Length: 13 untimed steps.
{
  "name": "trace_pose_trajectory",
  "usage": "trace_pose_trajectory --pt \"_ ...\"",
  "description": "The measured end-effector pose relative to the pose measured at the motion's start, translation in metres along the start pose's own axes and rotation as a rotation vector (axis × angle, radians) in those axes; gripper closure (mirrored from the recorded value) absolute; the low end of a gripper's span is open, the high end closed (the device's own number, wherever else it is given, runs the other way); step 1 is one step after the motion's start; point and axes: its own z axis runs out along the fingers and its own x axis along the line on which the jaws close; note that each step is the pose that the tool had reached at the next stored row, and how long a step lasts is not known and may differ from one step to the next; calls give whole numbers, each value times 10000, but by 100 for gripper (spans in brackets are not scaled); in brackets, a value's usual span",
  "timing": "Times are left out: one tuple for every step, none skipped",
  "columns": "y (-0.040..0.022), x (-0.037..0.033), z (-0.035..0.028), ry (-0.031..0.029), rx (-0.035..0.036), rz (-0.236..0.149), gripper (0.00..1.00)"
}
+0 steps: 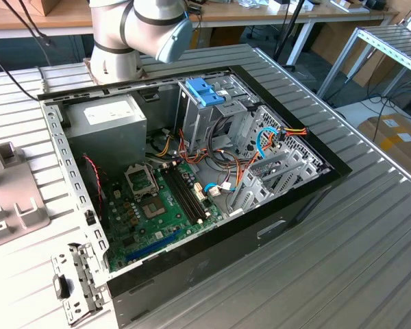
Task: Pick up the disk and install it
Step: 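Reach for the disk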
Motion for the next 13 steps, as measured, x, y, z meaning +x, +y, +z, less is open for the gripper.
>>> trace_pose_trajectory --pt "-1 16 0 0 0 0 89" --pt "-2 26 -1 1 0 0 89" --pt "-3 38 0 0 0 -1 89" --pt "-4 52 -1 0 0 -1 89" --pt "-5 62 -1 0 0 0 89" --pt "-6 78 -1 -1 -1 -1 89" --pt "-7 93 -2 0 -1 -1 89" --pt "-8 105 -2 0 0 -1 89" --pt "-9 114 -2 0 0 0 89" --pt "-9 123 -2 0 0 0 89" --pt "-10 132 -3 0 0 0 89" --pt "-11 141 -3 0 0 -1 89" --pt "-12 150 -3 0 0 -1 89"
